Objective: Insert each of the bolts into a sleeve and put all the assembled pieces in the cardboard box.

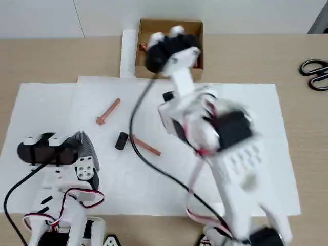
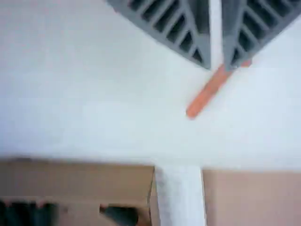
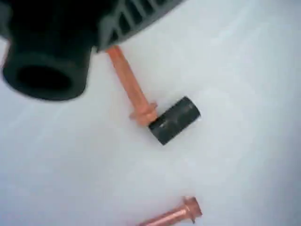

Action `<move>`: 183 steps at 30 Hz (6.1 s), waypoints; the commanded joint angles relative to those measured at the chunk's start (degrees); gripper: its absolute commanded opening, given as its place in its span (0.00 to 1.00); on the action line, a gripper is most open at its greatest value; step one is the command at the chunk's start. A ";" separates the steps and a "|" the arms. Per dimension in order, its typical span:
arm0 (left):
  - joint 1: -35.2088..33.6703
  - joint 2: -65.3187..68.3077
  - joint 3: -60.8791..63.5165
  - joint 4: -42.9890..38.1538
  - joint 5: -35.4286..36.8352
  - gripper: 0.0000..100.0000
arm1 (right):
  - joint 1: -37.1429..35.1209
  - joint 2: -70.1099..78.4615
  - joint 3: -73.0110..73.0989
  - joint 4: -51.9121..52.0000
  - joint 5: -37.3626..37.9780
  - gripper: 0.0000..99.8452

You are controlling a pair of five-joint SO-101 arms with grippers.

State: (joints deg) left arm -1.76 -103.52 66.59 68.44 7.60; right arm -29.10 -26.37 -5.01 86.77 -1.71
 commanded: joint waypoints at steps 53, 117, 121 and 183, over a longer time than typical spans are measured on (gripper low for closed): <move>17.14 98.90 -58.86 23.47 54.15 0.01 | 19.03 -77.32 95.91 -53.85 10.02 0.00; 22.68 131.96 -82.15 22.68 74.64 0.01 | 19.03 -77.32 99.96 -53.85 10.20 0.00; 25.85 131.87 -91.21 22.68 74.73 0.01 | 19.03 -77.32 97.93 -53.85 10.20 0.00; 13.98 76.04 -96.84 30.42 15.47 0.01 | 9.01 -77.41 87.21 -54.37 3.16 0.00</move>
State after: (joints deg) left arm 5.54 -22.55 -30.11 99.56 24.57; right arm -20.22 -102.86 87.30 33.85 1.89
